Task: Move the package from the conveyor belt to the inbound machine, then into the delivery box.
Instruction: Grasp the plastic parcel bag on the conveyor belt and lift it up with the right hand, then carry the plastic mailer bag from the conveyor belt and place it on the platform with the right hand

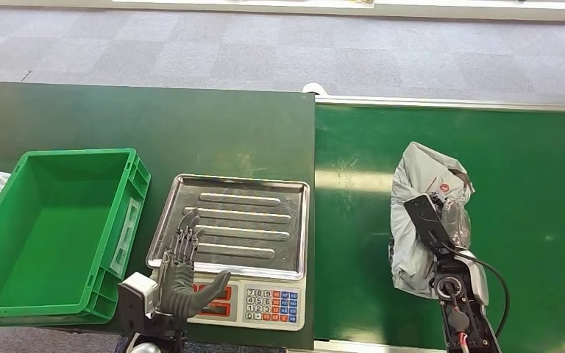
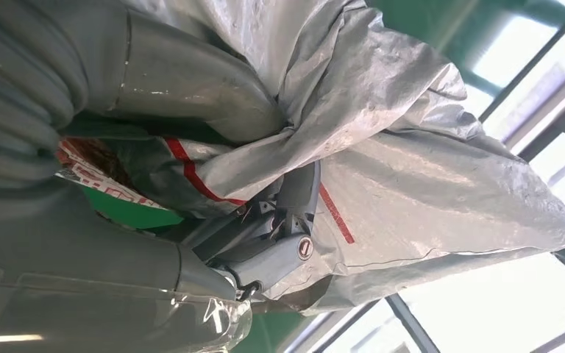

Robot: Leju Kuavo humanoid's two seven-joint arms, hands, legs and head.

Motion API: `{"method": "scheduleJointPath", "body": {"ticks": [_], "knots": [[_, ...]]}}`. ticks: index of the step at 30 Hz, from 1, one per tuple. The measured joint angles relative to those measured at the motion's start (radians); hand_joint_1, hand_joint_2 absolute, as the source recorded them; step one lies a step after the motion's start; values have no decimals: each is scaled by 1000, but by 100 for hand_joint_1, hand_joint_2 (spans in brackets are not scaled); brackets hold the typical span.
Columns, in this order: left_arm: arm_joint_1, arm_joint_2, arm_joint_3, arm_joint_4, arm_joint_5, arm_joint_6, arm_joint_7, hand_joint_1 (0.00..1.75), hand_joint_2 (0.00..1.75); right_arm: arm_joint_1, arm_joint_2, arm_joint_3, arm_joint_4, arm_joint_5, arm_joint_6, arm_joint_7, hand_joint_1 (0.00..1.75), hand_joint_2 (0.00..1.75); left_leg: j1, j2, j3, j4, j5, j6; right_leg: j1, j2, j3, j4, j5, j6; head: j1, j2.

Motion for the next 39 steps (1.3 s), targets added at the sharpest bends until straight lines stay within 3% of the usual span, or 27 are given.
{"method": "scheduleJointPath", "body": {"ticks": [19,26,33,39], "knots": [[-31,-17,-2,20,-9,-42,6,0,175,99,49,-82,-188,-2,-10,-33,175,175,0,0,0,0,0,0,0,0,-1,0,0,0,0,0],[-40,-15,0,14,-25,-26,-10,0,175,116,68,-78,-237,49,-72,-89,175,175,0,1,-1,0,0,0,0,0,-1,0,0,0,0,0],[-50,-9,3,-1,-33,-15,-26,0,175,79,90,-42,-256,51,-49,-107,175,175,0,0,-1,0,1,0,0,0,0,0,0,0,0,0],[-109,-8,-1,-2,-32,-5,-51,0,175,-49,122,53,-238,22,22,-136,175,175,0,1,-1,0,2,0,0,0,-1,1,1,-1,0,0]]}}
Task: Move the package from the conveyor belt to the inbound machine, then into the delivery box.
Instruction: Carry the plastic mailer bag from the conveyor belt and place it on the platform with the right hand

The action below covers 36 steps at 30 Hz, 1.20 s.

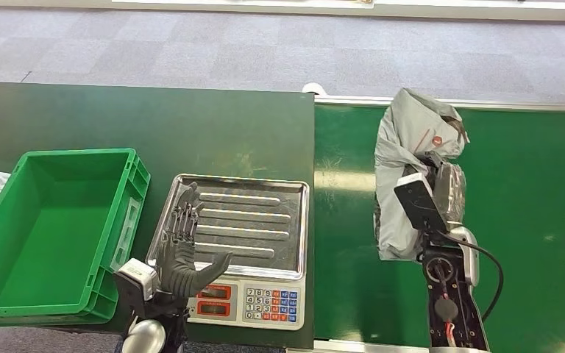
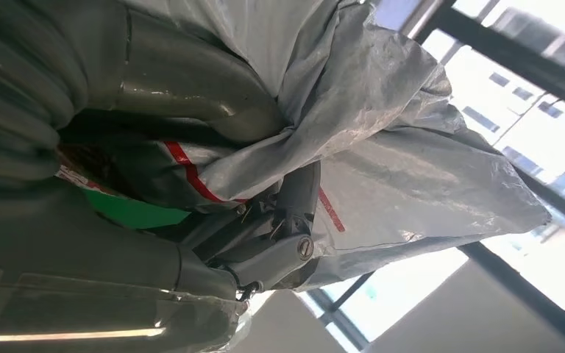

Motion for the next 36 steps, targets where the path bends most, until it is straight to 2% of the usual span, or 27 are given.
{"method": "scheduleJointPath", "body": {"ticks": [8,12,19,23,27,36], "knots": [[-60,2,1,-30,49,72,-13,0,175,-131,74,149,18,-112,117,-1,175,175,0,0,-1,0,1,0,0,0,-1,1,0,0,0,0],[-81,3,3,-31,62,102,-18,0,175,-175,95,193,18,-132,139,4,175,175,0,-1,-1,0,1,0,0,-1,-1,1,0,0,0,0],[-93,6,4,-31,64,129,-28,0,175,-195,103,221,18,-147,163,8,175,175,0,-1,-2,0,1,0,0,-1,-2,1,0,0,0,0],[-124,4,3,-31,66,248,-39,0,175,-231,134,306,57,-195,262,67,175,175,1,-1,-2,0,1,0,1,-1,-2,1,0,0,0,0],[-149,-4,4,-31,85,306,-43,0,175,-247,145,344,133,-229,306,74,175,175,1,-1,-2,0,1,0,1,-1,-2,1,0,0,0,0],[-180,-15,5,-31,100,328,-41,0,175,-265,159,389,268,-240,352,65,175,175,0,-1,-2,0,1,0,1,-1,-3,1,0,0,0,0]]}}
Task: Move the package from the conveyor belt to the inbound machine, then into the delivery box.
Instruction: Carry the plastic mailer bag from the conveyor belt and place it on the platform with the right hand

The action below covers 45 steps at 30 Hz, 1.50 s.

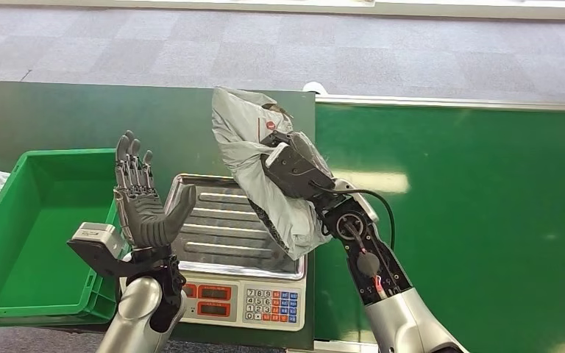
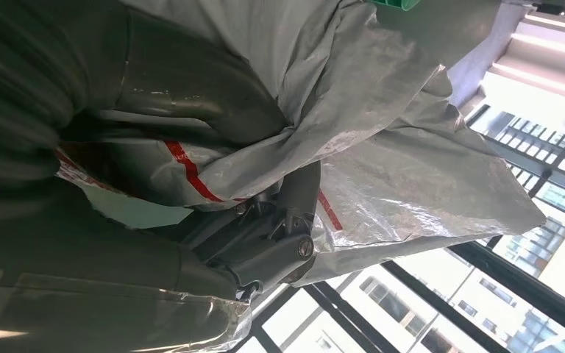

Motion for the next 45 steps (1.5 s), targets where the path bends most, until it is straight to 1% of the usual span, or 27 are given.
{"method": "scheduleJointPath", "body": {"ticks": [5,9,15,20,23,27,32,45], "knots": [[-5,-8,0,0,-3,18,-4,0,175,-20,7,18,67,4,37,-15,175,175,0,0,0,0,0,0,0,0,0,0,0,0,0,0],[-17,-15,0,1,-3,23,-4,0,175,-28,19,36,124,-1,53,-74,175,175,0,0,0,0,0,0,0,0,0,0,0,0,0,0],[-24,-19,0,3,-3,25,-3,0,175,-31,26,57,167,-5,58,-144,175,175,0,0,0,0,0,0,0,0,0,0,0,0,0,0],[-26,-25,0,9,-2,15,-9,0,175,-31,33,65,181,-37,72,-280,175,175,0,0,0,0,0,0,0,0,-1,0,0,0,0,0],[-26,-31,0,12,-2,13,-14,0,175,-30,38,68,185,-43,72,-309,175,175,0,0,0,0,0,0,0,0,-1,0,0,0,0,0],[-26,-35,0,12,-2,13,-15,0,175,-30,42,68,194,-45,72,-301,1,175,0,0,0,0,0,0,0,0,-1,0,0,0,0,0],[-26,-36,5,12,-4,13,-15,0,175,-32,45,68,219,-46,53,-278,0,175,0,0,0,0,0,0,0,0,-1,0,0,0,0,0],[-26,-43,28,12,-20,7,-12,0,175,-41,45,50,301,-83,13,-260,0,175,0,0,0,0,0,0,0,0,-1,0,0,0,0,0]]}}
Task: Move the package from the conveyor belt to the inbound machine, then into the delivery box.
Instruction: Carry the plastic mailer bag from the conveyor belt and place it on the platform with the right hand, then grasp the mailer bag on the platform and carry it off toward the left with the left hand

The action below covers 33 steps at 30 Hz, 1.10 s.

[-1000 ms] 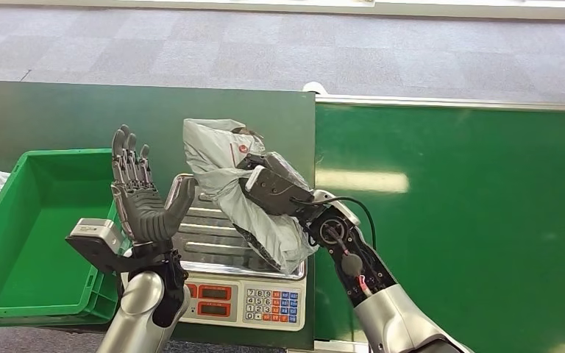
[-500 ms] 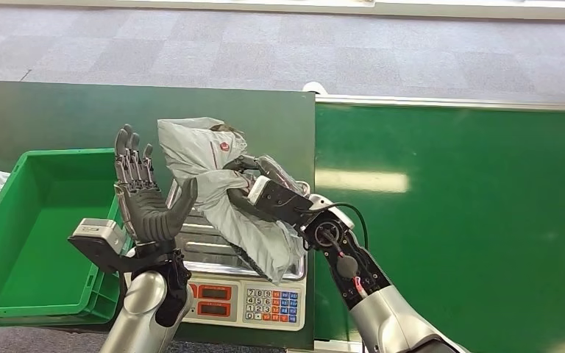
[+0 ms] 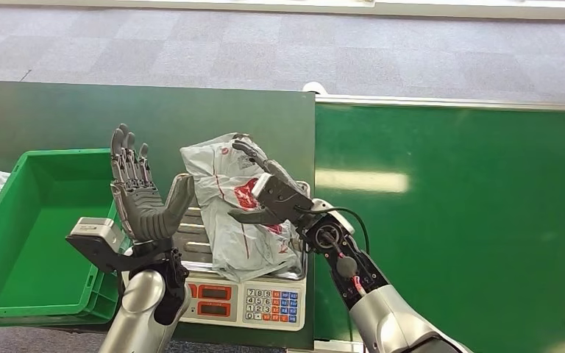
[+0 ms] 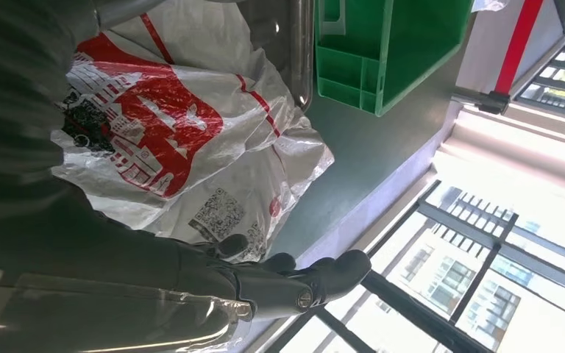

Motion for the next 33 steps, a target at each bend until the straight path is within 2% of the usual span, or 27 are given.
{"method": "scheduleJointPath", "body": {"ticks": [22,25,28,33], "knots": [[3,0,16,0,0,-2,1,0,175,5,0,-43,11,-38,-33,-27,0,175,0,0,0,0,0,0,0,0,0,0,0,0,0,0],[16,1,16,0,0,-7,-2,0,175,29,-4,-62,-18,-54,-82,-63,0,175,0,0,0,0,0,0,0,0,0,0,0,0,0,0],[31,5,17,0,-11,-13,-6,0,175,83,-15,-88,-109,-41,-178,-89,0,175,0,0,0,0,0,0,0,0,0,0,0,0,0,0],[77,19,38,-10,-42,-13,-4,0,175,240,-83,-138,-419,83,-376,-21,0,175,0,0,0,0,-1,0,0,0,-1,-1,-1,0,0,0]]}}
